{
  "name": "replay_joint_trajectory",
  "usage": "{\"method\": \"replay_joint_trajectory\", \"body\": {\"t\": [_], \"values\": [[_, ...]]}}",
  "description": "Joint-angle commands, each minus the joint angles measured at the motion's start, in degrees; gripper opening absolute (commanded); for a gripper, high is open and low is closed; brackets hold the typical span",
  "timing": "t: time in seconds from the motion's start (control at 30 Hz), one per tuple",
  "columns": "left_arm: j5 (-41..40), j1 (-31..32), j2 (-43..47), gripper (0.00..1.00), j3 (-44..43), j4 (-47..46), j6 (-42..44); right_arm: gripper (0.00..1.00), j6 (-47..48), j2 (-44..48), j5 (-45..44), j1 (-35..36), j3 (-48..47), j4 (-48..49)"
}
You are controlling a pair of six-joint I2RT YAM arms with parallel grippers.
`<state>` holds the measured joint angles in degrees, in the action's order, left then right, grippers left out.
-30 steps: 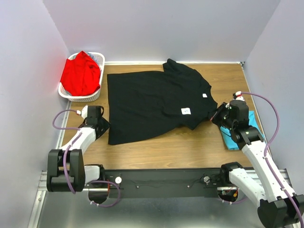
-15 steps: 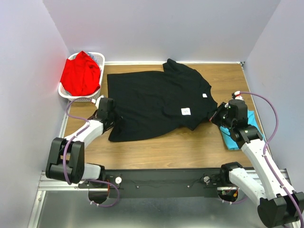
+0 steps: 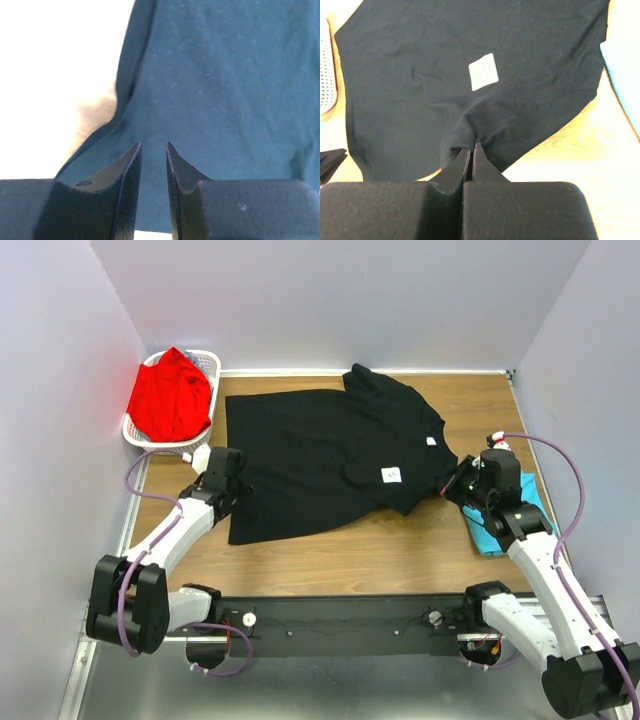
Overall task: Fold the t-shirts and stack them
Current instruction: Fold the tshirt
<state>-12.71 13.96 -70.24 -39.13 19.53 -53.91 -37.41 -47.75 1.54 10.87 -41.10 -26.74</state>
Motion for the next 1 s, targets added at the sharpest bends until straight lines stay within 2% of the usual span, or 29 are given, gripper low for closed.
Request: {"method": "replay_joint_trajectory", "body": {"t": [0.0,0.23,0.5,0.63,0.77,0.97], "values": [[-2.59,0.11,2.30,0.33,3.26,3.68,-3.48,0.01,1.29,-0.42,2.15,-0.24,-1.26,-0.33],[-1.53,0.19,0.36,0.26,7.76,2.09,-6.03,0.00,1.64,-0.94,3.12,-0.15,-0.73,0.20],[-2.76,0.28,-1.13,0.24,8.20,6.48,-10.24,0.00,1.72,-1.12,2.42,-0.15,-0.47,0.46],[-5.92,0.28,0.89,0.23,6.97,11.75,-10.43,0.01,2.07,-1.47,1.45,-0.24,-0.91,0.46],[-6.44,0.19,4.57,0.22,6.62,13.07,-11.13,0.00,2.87,-2.53,1.27,-0.15,-1.61,0.55],[-8.91,-1.65,3.70,0.22,2.49,15.28,-8.76,0.01,3.31,-3.76,1.53,-0.15,-1.88,1.16]]}}
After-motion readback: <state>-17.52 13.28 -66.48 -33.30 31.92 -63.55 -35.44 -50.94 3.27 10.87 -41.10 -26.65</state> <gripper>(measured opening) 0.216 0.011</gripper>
